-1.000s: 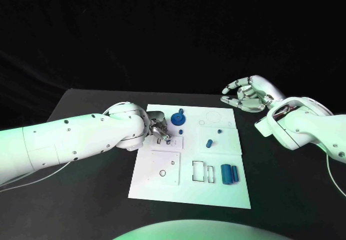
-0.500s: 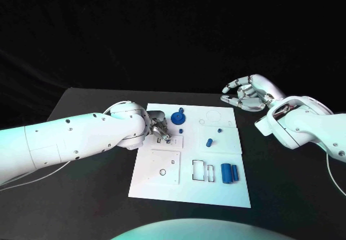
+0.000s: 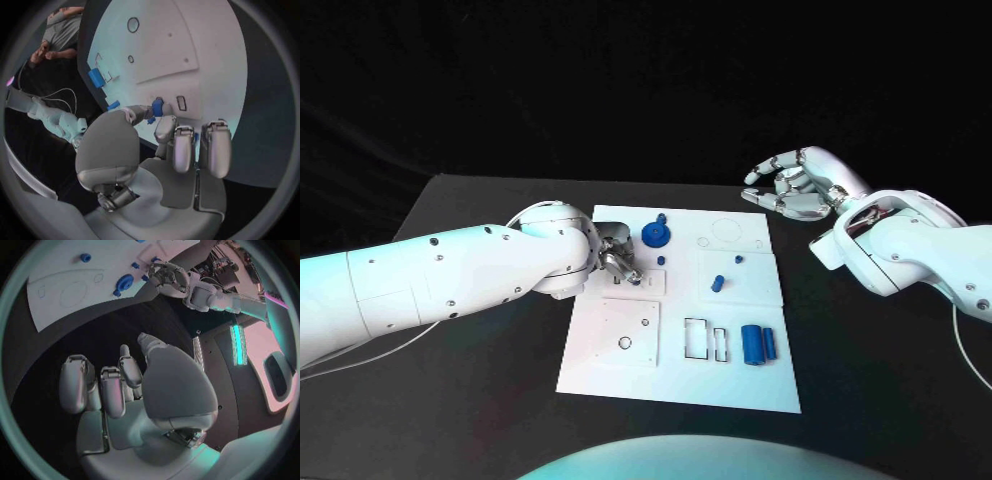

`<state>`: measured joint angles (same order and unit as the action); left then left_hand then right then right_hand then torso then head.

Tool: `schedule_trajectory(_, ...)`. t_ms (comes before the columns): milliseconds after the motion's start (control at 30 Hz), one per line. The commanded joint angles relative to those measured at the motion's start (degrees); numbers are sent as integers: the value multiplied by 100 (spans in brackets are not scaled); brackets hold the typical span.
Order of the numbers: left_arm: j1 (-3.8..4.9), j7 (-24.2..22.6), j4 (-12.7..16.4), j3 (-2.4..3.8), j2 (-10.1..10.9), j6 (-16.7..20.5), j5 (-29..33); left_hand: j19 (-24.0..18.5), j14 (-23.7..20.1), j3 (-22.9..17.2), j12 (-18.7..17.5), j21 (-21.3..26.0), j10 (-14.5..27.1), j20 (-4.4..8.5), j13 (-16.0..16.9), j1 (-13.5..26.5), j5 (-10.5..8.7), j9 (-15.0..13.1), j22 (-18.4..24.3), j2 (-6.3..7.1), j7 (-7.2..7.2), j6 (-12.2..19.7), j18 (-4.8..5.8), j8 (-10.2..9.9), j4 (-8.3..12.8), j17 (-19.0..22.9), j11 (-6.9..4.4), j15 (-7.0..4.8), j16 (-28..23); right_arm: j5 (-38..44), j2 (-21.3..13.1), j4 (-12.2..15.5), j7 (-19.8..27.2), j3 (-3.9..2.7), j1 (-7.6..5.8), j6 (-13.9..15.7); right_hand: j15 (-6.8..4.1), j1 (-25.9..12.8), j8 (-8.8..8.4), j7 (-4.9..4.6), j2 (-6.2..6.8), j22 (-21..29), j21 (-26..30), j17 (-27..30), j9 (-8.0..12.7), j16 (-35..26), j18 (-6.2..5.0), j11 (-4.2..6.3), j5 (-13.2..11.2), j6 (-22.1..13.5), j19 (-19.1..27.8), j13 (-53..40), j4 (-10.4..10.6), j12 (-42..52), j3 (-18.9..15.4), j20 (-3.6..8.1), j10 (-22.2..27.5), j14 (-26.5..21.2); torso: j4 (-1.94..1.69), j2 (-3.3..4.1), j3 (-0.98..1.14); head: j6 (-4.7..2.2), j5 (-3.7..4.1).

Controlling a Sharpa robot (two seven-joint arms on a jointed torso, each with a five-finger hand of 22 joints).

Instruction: Assemble the parts on the task board

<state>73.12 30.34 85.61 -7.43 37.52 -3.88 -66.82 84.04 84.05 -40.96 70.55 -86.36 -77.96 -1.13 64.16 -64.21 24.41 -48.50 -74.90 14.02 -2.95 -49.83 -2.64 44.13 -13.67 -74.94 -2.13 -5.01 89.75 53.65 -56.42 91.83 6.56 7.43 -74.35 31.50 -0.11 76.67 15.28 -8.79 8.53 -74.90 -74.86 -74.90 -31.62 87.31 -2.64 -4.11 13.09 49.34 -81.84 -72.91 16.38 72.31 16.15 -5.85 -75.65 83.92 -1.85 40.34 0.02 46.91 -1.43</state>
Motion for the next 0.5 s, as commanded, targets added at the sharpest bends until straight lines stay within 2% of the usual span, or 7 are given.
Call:
schedule_trajectory(33,-17,10,16,-11,3,-257,-33,262,595,-1082,-24,-36,-15,50,0,16,-4,-69,-744,-52,94,-90,102,26,1039,-1506,-5,-36,25,13,1,-1,33,0,5,-64,-3,-50,20,6,15,-541,17,-864,-8,-28,-99,13,38,-3,30,1,20,-23,3,-8,39,444,-2,2,1,10,-2)
schedule_trajectory(500,-17,12,9,-12,1,-292,-16,262,595,-1084,-5,-37,-33,51,21,24,-9,-70,-746,-57,101,-97,102,39,1040,-1506,-11,-40,25,16,6,-6,35,1,9,-66,-5,-64,35,10,14,-538,23,-864,-14,-29,-100,17,43,8,33,-2,18,-19,4,-7,36,444,-1,2,2,12,-7)
